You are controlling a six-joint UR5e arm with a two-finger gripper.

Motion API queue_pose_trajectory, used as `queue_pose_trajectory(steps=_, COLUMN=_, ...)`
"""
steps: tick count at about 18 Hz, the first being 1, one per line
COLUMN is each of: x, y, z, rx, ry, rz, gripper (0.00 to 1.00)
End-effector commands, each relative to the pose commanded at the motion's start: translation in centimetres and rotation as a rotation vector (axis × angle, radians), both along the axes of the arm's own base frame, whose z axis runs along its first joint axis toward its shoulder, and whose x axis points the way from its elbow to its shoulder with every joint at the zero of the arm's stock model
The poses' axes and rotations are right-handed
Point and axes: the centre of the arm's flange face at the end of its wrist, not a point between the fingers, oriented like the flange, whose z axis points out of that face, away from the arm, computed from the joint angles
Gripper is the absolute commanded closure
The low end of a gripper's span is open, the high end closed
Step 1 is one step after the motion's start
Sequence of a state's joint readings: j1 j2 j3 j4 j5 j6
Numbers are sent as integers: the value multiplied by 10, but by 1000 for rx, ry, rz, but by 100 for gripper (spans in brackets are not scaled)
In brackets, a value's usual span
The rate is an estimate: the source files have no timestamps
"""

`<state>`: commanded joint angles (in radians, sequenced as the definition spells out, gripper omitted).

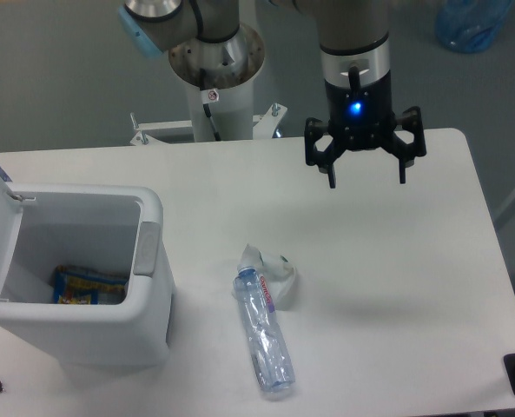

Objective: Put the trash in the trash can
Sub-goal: 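Lower the open gripper toward the clear plastic bag beside the bottle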

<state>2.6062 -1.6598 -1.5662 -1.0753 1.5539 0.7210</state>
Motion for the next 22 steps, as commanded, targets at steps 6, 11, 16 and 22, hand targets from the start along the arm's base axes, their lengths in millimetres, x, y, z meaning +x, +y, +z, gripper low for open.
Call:
queue_pose_trajectory(steps=6, x=2, y=0, z=-9, rx=5, ry=-21, rz=12, gripper=0)
queue_pose_trajectory(steps=11, x=7, y=-2, z=-40, rx=-23, ry=-72, rz=20, gripper=0)
queue_pose_trajectory(steps=16, x=16, y=-5, z=-77, rx=-2, ry=-130, rz=148, gripper=0)
queue_pose_trajectory(steps=22, x=22, y=20, z=-138, rx=6, ry=-233, rz=321, gripper=0)
